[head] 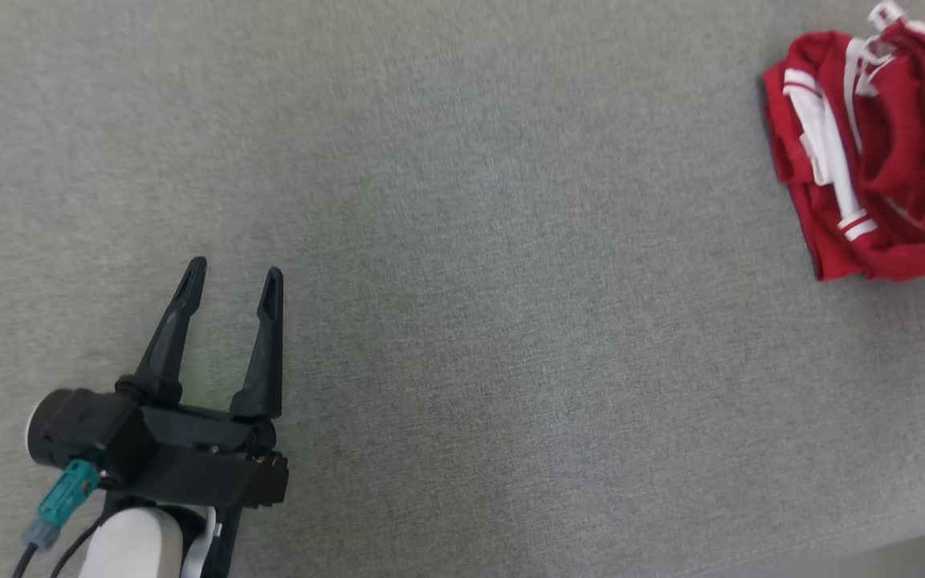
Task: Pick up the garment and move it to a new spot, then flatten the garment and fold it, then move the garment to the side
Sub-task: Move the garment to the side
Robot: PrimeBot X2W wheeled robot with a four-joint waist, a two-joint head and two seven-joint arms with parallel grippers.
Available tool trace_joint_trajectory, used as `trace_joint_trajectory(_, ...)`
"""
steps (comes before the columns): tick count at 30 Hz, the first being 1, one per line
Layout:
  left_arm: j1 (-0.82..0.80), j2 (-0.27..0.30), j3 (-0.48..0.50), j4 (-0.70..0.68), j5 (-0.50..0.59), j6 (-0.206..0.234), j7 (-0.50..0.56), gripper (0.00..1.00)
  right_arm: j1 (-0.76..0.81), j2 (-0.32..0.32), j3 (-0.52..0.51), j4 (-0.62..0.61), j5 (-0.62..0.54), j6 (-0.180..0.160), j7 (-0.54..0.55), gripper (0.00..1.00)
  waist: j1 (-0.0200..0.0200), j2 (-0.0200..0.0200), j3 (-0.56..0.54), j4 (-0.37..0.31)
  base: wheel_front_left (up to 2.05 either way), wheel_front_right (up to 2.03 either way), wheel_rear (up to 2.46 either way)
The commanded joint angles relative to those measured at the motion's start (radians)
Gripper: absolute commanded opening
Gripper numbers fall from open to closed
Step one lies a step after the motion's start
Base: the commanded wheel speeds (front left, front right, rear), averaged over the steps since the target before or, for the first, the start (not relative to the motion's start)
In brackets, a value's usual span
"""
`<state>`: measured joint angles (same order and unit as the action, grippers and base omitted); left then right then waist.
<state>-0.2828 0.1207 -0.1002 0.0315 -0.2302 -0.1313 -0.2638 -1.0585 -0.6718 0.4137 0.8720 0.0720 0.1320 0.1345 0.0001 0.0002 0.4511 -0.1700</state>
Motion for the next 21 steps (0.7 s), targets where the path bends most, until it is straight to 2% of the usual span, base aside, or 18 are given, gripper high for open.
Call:
trace_joint_trajectory(1, 0.014, -0.004, 0.006, 0.004, -0.003, 0.002, 0.0, 1.0, 0.016, 0.016, -0.021, 0.003, -0.01, -0.003, -0.032, 1.0, -0.0001, -0.0002, -0.043, 0.019, 0.0, 0.0, 0.0)
trace_joint_trajectory(7, 0.071, -0.033, 0.042, 0.033, -0.015, 0.002, 0.0, 1.0, 0.11, 0.125, -0.157, -0.018, 0.004, -0.003, -0.222, 1.0, -0.0001, -0.0002, -0.157, 0.049, 0.0, 0.0, 0.0)
trace_joint_trajectory(11, 0.115, -0.047, 0.064, 0.074, -0.026, 0.002, 0.0, 1.0, 0.236, 0.223, -0.271, -0.056, 0.153, -0.003, -0.318, 1.0, -0.0001, -0.0002, -0.243, 0.076, 0.0, 0.0, 0.0)
trace_joint_trajectory(16, 0.165, -0.052, 0.096, 0.111, -0.018, 0.002, 0.0, 1.0, 0.429, 0.304, -0.294, -0.193, 0.338, -0.003, -0.365, 1.0, -0.0001, -0.0002, -0.326, 0.093, 0.0, 0.0, 0.0)
trace_joint_trajectory(21, 0.212, -0.052, 0.138, 0.152, -0.012, 0.002, 0.0, 1.0, 0.618, 0.341, -0.277, -0.328, 0.407, -0.003, -0.384, 1.0, -0.0001, -0.0002, -0.399, 0.106, 0.0, 0.0, 0.0)
